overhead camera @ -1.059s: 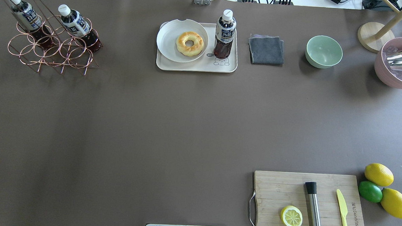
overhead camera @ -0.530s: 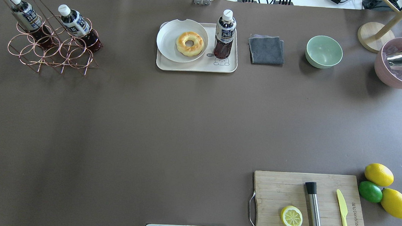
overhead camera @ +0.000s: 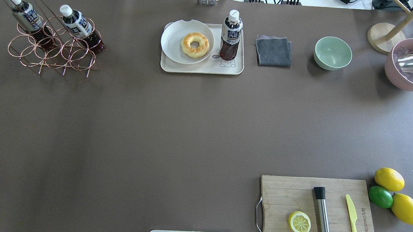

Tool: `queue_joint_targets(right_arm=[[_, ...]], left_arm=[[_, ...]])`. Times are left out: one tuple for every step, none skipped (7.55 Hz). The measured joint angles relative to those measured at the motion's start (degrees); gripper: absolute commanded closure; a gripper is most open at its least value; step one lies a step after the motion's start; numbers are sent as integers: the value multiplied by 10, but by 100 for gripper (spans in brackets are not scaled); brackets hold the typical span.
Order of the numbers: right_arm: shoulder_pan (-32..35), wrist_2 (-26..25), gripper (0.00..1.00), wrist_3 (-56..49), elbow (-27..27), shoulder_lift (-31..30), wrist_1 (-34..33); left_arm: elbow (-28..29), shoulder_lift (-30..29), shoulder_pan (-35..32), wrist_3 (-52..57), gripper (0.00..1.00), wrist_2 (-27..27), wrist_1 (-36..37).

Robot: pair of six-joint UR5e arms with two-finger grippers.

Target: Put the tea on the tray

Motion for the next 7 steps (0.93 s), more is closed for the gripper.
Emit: queue_joint_targets(right_arm=[[2,0,0,0,0,-2,0],[3,0,0,0,2,-1,0],[3,0,0,0,3,-1,1],[4,0,0,-2,4,-3,1],[4,1,0,-3,6,-4,1],[4,1,0,-3,7,-4,1],[4,1,0,-3,7,-5,1]], left_arm=[[1,1,0,0,1,0,0],[6,2,0,0,1,1,0],[17,1,0,0,1,1,0],[27,0,0,-1,1,1,0],[33,-2,0,-1,1,2,0],[36,-1,0,-1,1,3,0],[37,0,0,0,1,5,-1]])
